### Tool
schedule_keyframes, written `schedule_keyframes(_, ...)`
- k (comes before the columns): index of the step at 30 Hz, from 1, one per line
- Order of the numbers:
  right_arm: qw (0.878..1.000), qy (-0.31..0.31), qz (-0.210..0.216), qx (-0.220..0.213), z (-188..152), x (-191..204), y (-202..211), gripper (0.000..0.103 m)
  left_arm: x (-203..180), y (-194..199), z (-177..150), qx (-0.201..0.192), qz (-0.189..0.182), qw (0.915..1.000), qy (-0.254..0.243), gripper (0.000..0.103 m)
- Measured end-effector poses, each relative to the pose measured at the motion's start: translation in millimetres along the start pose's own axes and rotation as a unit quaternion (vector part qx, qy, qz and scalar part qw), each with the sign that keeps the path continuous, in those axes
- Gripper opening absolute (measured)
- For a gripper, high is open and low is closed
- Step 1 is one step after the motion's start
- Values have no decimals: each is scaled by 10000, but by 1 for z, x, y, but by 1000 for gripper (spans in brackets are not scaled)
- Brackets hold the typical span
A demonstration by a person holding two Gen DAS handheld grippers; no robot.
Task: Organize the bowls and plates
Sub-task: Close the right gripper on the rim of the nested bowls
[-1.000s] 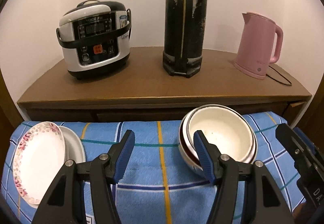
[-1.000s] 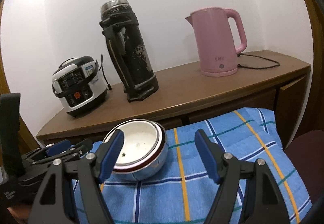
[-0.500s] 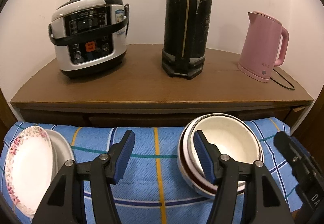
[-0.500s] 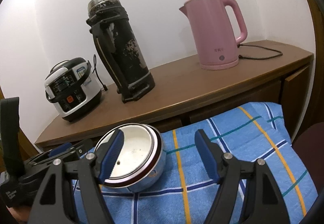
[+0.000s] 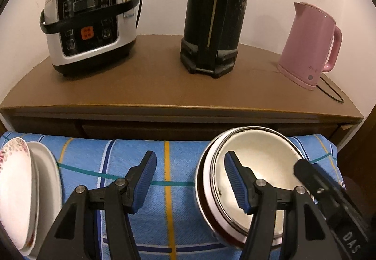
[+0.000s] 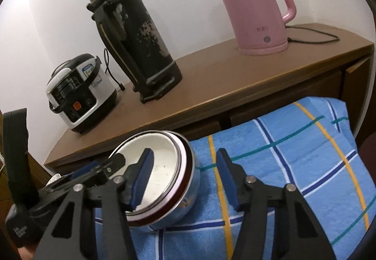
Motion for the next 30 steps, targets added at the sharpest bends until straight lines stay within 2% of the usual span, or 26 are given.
schedule_keyframes(3, 9996, -26, 74, 270, -10, 2, -12, 37, 1, -5, -1, 21, 67, 10000, -13, 63)
schedule_keyframes(6, 9994, -8, 56, 327, -11, 4, -17, 35, 1, -10, -3, 32, 114, 9999, -29, 61)
schedule_keyframes(11, 9989, -121, 65, 439, -12, 3, -27, 35, -4, -21, -7, 171, -45, 9998, 11, 52)
schedule_keyframes(15, 9986, -168, 70, 491, -13, 2, -29, 35, -12, -23, -8, 175, -206, 9996, -34, 31)
schedule_keyframes(16, 9986, -173, 75, 498, -13, 2, -30, 35, -14, -23, -9, 185, -239, 9995, -36, 29)
schedule_keyframes(25, 9980, -182, -13, 604, -15, 3, -29, 34, -14, -17, -16, 219, -305, 9993, -41, 29)
schedule_keyframes(30, 9970, -234, -30, 741, -24, 5, -22, 31, -12, 1, -15, 173, -375, 9991, -30, 29)
Point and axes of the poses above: each gripper's, at about its wrist camera, not at the fingertips, and y roughly against the way its jaws point, x to its left, z to its top, the point moved 10 cm from there along -y, roughly the way its jaws point, and after that the axes turned 7 degrees about y, right-handed, at the moved point
